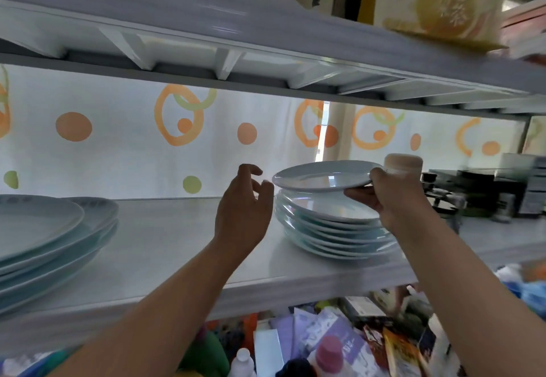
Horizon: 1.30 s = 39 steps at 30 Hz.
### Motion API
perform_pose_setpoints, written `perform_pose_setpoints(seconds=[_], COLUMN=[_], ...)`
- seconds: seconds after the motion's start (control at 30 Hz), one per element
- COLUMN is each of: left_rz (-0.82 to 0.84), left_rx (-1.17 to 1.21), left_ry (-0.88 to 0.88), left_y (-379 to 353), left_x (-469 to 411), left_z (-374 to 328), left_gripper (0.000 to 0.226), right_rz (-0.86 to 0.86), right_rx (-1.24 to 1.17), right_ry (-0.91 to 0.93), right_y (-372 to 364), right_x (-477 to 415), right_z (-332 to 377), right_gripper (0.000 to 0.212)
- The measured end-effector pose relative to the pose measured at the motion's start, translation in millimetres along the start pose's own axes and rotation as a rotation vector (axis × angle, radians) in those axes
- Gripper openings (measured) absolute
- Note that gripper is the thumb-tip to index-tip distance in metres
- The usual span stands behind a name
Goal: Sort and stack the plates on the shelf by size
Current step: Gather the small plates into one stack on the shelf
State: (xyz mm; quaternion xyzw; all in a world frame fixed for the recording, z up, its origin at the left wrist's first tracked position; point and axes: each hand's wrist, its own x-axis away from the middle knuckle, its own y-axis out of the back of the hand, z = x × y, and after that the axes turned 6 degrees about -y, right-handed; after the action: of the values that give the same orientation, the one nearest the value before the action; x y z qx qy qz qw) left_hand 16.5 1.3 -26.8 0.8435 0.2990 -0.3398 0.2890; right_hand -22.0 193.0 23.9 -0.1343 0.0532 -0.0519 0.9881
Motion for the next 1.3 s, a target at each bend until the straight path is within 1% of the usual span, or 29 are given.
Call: perform_pose_setpoints(seconds=[0.07, 0.1, 0.2, 0.3, 0.37, 0.53, 0.8, 0.97, 1.1, 1.2, 1.3], left_rz=[0.023, 0.031, 0.051, 0.069, 0.076, 0.084, 0.106, 0.113, 0.119, 0.112, 0.102], left_rx=[0.012, 0.012, 0.014, 0.02, 0.02, 0.004, -0.021, -0.033, -0.043, -0.045, -0.053], left_ry=[0.0, -0.001, -0.007, -0.002, 0.003, 0.01, 0.019, 0.028, 0.038, 0.035, 0.038], left_y=[-6.6, -9.6, -17.3, -24.0, -26.9, -30.4, -30.3, -30.7, -28.5, -25.7, -22.6], left_x=[2.2, 3.5, 7.2, 9.7, 10.8, 11.3, 11.1, 10.5, 10.8, 10.7, 8.9], left_z=[-4.9, -6.7, -10.9, -13.3, -14.3, -13.8, -8.2, -2.4, 1.9, 4.2, 7.6], left_gripper=[0.022, 0.022, 0.023, 0.024, 0.025, 0.026, 0.028, 0.026, 0.026, 0.025, 0.025], right_rz=[-0.001, -0.003, -0.024, -0.053, -0.071, -0.085, -0.07, -0.062, -0.065, -0.112, -0.192], right_rx=[0.014, 0.012, -0.024, -0.014, -0.008, -0.034, 0.071, 0.156, 0.251, 0.291, 0.406], right_ry=[-0.004, -0.008, -0.023, -0.04, -0.051, -0.072, -0.064, 0.017, 0.032, 0.067, 0.191], right_y=[12.0, 17.3, 29.8, 38.3, 42.5, 50.6, 57.3, 56.2, 57.1, 57.4, 51.3], right_x=[-2.2, -2.1, -1.4, -2.8, -4.8, -9.8, -15.5, -14.8, -13.9, -10.3, -3.0], right_z=[-0.4, -0.6, -1.1, -5.2, -8.4, -15.0, -23.7, -25.0, -27.4, -25.6, -23.7], right_gripper=[0.006, 0.007, 0.016, 0.032, 0.035, 0.035, 0.03, 0.034, 0.027, 0.024, 0.024])
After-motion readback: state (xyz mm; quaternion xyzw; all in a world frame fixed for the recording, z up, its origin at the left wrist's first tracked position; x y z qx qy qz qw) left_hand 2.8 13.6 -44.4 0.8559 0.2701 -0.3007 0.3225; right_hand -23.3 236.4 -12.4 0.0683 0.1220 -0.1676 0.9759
